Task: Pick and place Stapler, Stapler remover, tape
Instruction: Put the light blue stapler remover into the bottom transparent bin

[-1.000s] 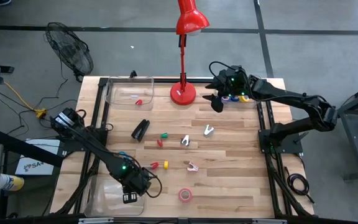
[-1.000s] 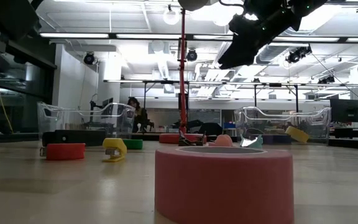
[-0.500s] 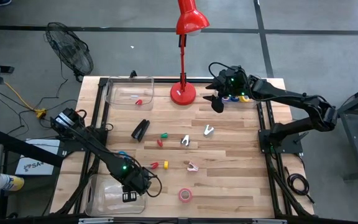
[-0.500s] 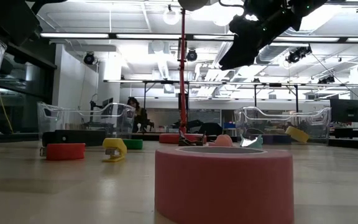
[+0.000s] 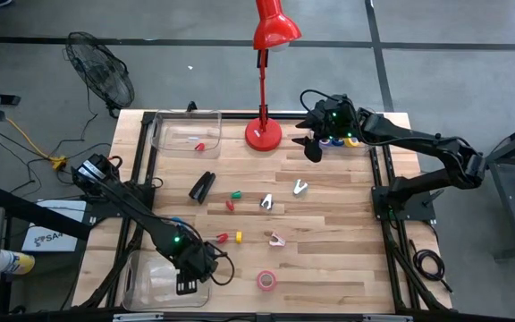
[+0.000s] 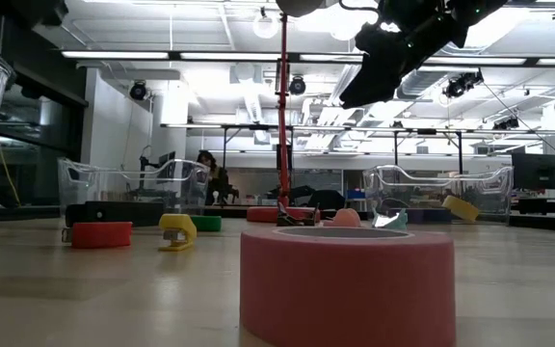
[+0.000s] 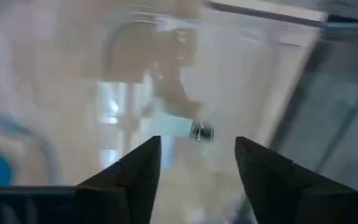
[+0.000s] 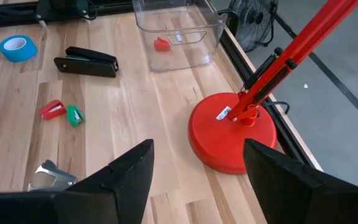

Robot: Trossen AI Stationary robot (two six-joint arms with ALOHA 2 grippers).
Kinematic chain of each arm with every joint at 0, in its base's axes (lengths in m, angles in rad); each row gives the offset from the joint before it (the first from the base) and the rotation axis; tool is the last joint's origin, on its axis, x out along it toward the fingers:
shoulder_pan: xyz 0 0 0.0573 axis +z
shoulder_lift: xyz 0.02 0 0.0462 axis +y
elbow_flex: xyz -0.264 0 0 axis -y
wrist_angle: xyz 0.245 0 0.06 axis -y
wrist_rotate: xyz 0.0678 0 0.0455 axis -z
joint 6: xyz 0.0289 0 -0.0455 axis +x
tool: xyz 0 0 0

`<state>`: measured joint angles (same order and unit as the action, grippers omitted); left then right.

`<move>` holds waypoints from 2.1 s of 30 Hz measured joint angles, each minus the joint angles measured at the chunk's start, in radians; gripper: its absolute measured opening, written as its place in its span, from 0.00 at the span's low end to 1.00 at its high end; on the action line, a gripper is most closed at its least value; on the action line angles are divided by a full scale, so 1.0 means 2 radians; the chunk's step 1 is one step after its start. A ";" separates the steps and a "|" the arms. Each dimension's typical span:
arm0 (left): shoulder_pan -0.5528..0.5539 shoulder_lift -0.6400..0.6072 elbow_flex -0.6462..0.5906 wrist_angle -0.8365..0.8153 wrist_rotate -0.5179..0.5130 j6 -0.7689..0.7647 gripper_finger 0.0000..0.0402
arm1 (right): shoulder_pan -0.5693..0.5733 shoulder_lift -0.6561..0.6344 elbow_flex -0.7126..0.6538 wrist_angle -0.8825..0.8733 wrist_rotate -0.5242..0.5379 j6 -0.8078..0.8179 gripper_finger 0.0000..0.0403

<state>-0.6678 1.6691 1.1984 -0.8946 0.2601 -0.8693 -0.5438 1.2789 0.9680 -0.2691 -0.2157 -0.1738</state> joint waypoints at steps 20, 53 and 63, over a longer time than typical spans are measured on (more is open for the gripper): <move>0.000 0.000 0.165 -0.236 -0.047 -0.062 0.56 | 0.000 0.000 0.000 -0.002 -0.007 -0.005 0.59; 0.262 -0.036 0.190 -0.216 -0.298 0.154 0.56 | 0.004 0.002 0.043 -0.112 -0.029 -0.074 0.59; 0.357 -0.055 0.189 -0.119 -0.274 0.267 0.56 | 0.016 0.037 0.085 -0.204 -0.036 -0.156 0.59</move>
<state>0.0462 1.5596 1.5764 -1.1329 -0.2883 -0.3360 -0.5114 1.3536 1.1378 -0.6765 -0.2876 -0.4853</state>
